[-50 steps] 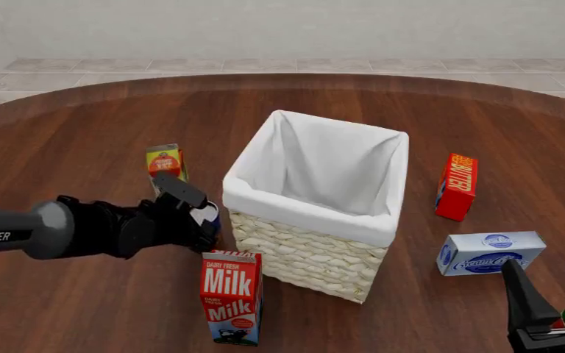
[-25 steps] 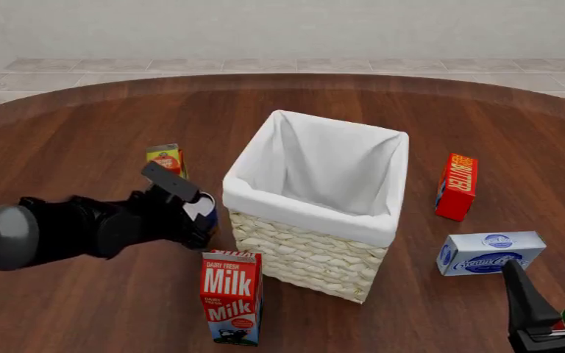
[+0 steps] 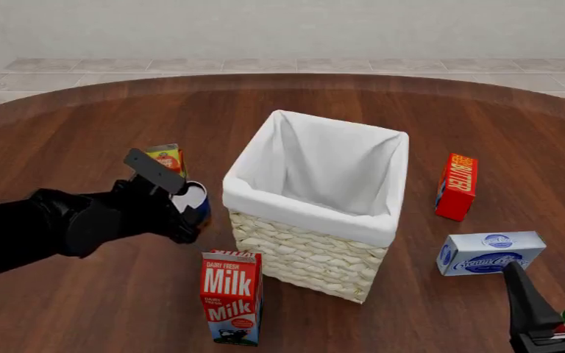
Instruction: Pick up the alphabet soup and the tomato sauce, and put them in the basket.
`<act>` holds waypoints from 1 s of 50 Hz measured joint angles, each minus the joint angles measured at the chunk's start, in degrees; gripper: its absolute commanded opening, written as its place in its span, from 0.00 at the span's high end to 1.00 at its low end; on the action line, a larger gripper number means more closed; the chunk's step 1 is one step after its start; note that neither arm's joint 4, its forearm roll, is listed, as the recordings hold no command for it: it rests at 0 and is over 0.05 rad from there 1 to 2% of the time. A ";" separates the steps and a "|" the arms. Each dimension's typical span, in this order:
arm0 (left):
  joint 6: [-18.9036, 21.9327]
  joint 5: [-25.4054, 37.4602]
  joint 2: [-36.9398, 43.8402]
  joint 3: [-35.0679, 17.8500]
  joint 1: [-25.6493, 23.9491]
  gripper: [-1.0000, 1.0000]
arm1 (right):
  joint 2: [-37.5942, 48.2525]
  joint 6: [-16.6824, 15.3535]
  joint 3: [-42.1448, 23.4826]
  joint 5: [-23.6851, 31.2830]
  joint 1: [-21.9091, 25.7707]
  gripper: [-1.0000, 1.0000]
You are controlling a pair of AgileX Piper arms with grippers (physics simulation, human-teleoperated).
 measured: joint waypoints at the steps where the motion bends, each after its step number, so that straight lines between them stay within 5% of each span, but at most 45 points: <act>1: 0.11 0.21 -0.28 -0.01 0.07 1.00 | -0.06 0.01 0.00 0.04 0.01 0.00; 50: 5.58 14.82 -14.72 -6.88 -2.09 1.00 | -1.09 0.26 0.00 0.46 0.20 0.00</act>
